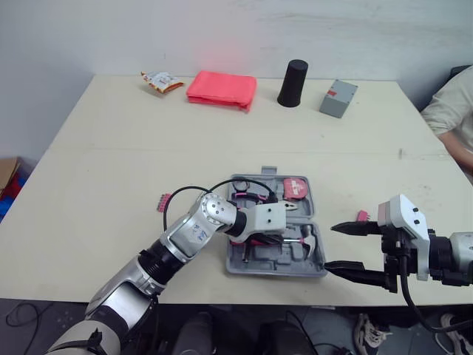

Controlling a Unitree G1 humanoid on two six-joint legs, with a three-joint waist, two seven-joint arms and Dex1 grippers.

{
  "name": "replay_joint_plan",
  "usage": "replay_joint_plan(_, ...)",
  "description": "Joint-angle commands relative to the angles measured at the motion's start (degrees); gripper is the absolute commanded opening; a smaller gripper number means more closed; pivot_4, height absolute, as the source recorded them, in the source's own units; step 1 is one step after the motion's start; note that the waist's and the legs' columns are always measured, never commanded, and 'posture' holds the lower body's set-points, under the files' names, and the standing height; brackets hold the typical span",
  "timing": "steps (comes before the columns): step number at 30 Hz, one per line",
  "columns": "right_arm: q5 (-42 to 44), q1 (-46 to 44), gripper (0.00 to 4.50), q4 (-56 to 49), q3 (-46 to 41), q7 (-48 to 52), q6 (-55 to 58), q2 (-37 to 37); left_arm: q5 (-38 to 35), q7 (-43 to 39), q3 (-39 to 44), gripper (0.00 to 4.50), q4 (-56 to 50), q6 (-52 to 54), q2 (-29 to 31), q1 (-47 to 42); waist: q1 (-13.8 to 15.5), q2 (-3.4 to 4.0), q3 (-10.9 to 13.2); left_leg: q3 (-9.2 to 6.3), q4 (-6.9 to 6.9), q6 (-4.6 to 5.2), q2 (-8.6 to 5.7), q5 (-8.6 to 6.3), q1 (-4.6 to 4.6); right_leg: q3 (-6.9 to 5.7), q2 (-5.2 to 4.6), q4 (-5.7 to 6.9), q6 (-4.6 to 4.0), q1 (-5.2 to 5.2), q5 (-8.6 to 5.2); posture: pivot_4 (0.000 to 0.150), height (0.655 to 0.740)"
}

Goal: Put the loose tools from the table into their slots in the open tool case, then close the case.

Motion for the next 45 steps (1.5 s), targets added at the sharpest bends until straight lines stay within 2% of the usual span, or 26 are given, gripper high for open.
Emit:
replay_joint_plan(1, 0.7, 0.4, 4.5, -1.7, -2.8, -0.2, -0.4, 0.4, 4.9, 0.7, -4.2, 0.06, 6.8, 3.4, 1.3, 2.6, 0.0, 0.03, 0.0, 0.0, 0.0, 0.0, 0.01, -0.02, 0.01, -0.01, 0.0, -0.03, -0.01, 0.03, -0.01, 0.15, 0.7361)
replay_joint_plan(4, 0.6, 0.5, 4.5, -1.7, -2.9, -0.4, -0.5, 0.4, 0.7, 0.1, -0.1, 0.06, 4.8, 1.3, -1.0, 1.8, 0.0, 0.07, 0.0, -0.02, 0.0, -0.01, 0.01, -0.03, 0.0, -0.01, -0.02, -0.07, -0.01, 0.03, -0.01, 0.15, 0.7361)
replay_joint_plan(7, 0.3, 0.6, 4.5, -1.5, -2.9, -0.5, -0.9, 0.5, -7.0, -1.2, 8.4, 0.06, -0.5, 2.5, -4.6, -1.5, 0.0, 0.24, 0.3, -0.03, 0.03, 0.01, 0.0, -0.02, -0.14, -0.02, -0.06, -0.07, 0.0, -0.11, 0.0, 0.15, 0.7361)
replay_joint_plan(9, -0.3, 0.8, 4.5, -1.1, -2.9, -0.5, -1.3, 0.5, -10.5, -2.6, 12.4, 0.06, -2.9, 3.9, -4.8, -4.1, -0.1, 0.33, 0.4, -0.01, 0.04, 0.03, -0.01, 0.0, -0.43, -0.03, -0.06, -0.04, 0.03, -0.38, 0.02, 0.15, 0.7361)
replay_joint_plan(10, -0.9, 0.9, 4.5, -0.8, -3.0, -0.4, -1.7, 0.5, -12.3, -3.4, 14.3, 0.06, -3.9, 5.0, -4.4, -5.2, -0.1, 0.33, 0.5, -0.02, 0.11, 0.01, -0.02, 0.06, -0.84, -0.05, -0.05, 0.09, 0.04, -0.86, 0.03, 0.15, 0.7361)
replay_joint_plan(11, -1.3, 0.9, 4.5, -0.4, -3.3, -0.5, -1.9, 0.6, -14.3, -4.3, 16.1, 0.29, -5.0, 6.5, -3.7, -6.0, -0.1, 0.34, 0.5, -0.01, 0.14, -0.11, -0.03, 0.22, -1.13, -0.1, -0.02, 0.17, 0.05, -1.14, 0.03, 0.15, 0.7361)
replay_joint_plan(13, -1.9, 0.9, 4.5, 0.6, -4.5, -0.7, -2.1, 0.8, -18.3, -7.2, 19.3, 0.86, -8.0, 9.6, -0.6, -6.4, -0.2, 0.36, 0.5, 0.01, 0.1, -0.42, -0.05, 0.53, -1.13, -0.17, 0.02, 0.18, 0.05, -1.14, 0.03, 0.15, 0.7361)
replay_joint_plan(14, -2.2, 1.4, 4.5, 1.4, -5.7, -0.4, -2.2, 0.8, -20.0, -8.9, 20.9, 1.41, -9.8, 10.7, 2.0, -5.9, -0.3, 0.38, 0.5, 0.04, 0.02, -0.43, -0.05, 0.54, -1.08, -0.18, 0.1, 0.19, 0.04, -1.1, 0.02, 0.15, 0.7361)
replay_joint_plan(15, -2.5, 2.1, 4.5, 2.2, -7.2, 0.1, -2.1, 0.7, -21.6, -10.5, 22.6, 1.75, -11.6, 11.5, 4.8, -5.0, -0.5, 0.4, 0.5, 0.05, -0.02, -0.45, -0.04, 0.54, -1.06, -0.18, 0.13, 0.2, 0.04, -1.1, 0.02, 0.15, 0.7361)
replay_joint_plan(19, -5.0, 7.3, 4.5, 6.5, -14.3, 4.4, -2.9, 0.2, -27.5, -13.2, 32.1, 3.6, -17.3, 16.4, 17.4, 2.7, -0.4, 0.46, 0.6, 0.06, -0.05, -0.51, 0.0, 0.58, -0.98, -0.16, 0.21, 0.3, -0.06, -1.14, -0.04, 0.15, 0.7361)
replay_joint_plan(21, -6.4, 9.4, 4.5, 9.2, -17.3, 5.9, -3.7, 0.6, -29.7, -12.2, 38.2, 4.36, -18.5, 18.5, 21.7, 7.5, -0.3, 0.42, 0.7, 0.03, -0.03, -0.49, 0.0, 0.58, -0.99, -0.14, 0.18, 0.33, -0.07, -1.14, -0.05, 0.15, 0.7361)
replay_joint_plan(22, -7.8, 10.8, 4.5, 11.5, -19.4, 6.7, -4.4, 0.9, -30.5, -11.6, 43.8, 4.47, -19.1, 19.7, 24.6, 12.0, -0.3, 0.41, 0.7, 0.02, -0.04, -0.42, -0.01, 0.54, -0.99, -0.09, 0.15, 0.33, -0.06, -1.15, -0.04, 0.15, 0.7361)
replay_joint_plan(25, -11.1, 13.7, 4.5, 17.5, -23.4, 8.1, -7.1, 1.5, -31.7, -9.5, 59.1, 4.47, -20.1, 21.6, 29.4, 24.9, -0.3, 0.38, 0.7, 0.0, -0.05, -0.22, 0.0, 0.34, -0.96, -0.03, 0.11, 0.3, -0.06, -1.14, -0.04, 0.15, 0.7361)
replay_joint_plan(27, -12.4, 14.5, 4.5, 20.0, -24.7, 8.8, -8.5, 1.7, -32.2, -8.3, 65.9, 4.47, -20.1, 21.5, 30.4, 31.2, -0.3, 0.38, 0.7, 0.01, -0.11, -0.25, 0.01, 0.26, -0.97, -0.02, 0.1, 0.2, -0.07, -1.16, -0.05, 0.15, 0.7361)
replay_joint_plan(32, -14.9, 14.5, 4.5, 27.2, -25.9, 9.7, -11.6, 2.1, -30.0, -4.0, 81.3, 4.47, -19.2, 19.8, 28.7, 46.8, -0.3, 0.42, 0.8, 0.01, -0.12, -0.47, 0.03, -0.06, -0.97, -0.01, -0.02, 0.15, -0.14, -1.22, -0.08, 0.15, 0.7361)
replay_joint_plan(35, -16.4, 12.9, 4.5, 31.5, -25.2, 8.1, -14.0, 3.0, -30.6, -1.5, 90.3, 4.47, -17.6, 18.8, 25.6, 53.5, -0.4, 0.42, 0.8, 0.05, -0.2, -0.52, 0.03, -0.13, -0.98, 0.01, -0.08, 0.11, -0.22, -1.29, -0.12, 0.15, 0.7361)
replay_joint_plan(39, -17.4, 12.0, 4.5, 34.6, -24.8, 8.8, -15.7, 2.3, -27.4, 0.5, 91.6, 4.47, -17.4, 10.7, 24.0, 57.9, -0.3, 0.59, 0.8, 0.11, -0.29, -0.56, 0.01, -0.16, -1.01, 0.02, -0.16, 0.12, -0.28, -1.44, -0.16, 0.15, 0.7361)
replay_joint_plan(43, -18.5, 8.6, 4.5, 37.8, -22.6, 8.7, -17.3, 1.1, -31.4, 3.0, 92.4, 4.47, -18.8, 12.6, 23.5, 57.3, -0.4, 0.65, 0.8, 0.17, -0.41, -0.56, 0.0, -0.14, -1.03, 0.05, -0.2, 0.14, -0.31, -1.57, -0.16, 0.15, 0.7361)
replay_joint_plan(45, -18.1, 6.5, 4.5, 36.2, -20.1, 8.7, -17.3, 1.1, -31.4, 5.2, 89.6, 4.47, -22.1, 12.3, 22.4, 57.1, -0.6, 0.65, 0.8, 0.24, -0.45, -0.54, 0.0, -0.13, -1.03, 0.1, -0.21, 0.15, -0.31, -1.6, -0.15, 0.15, 0.7361)
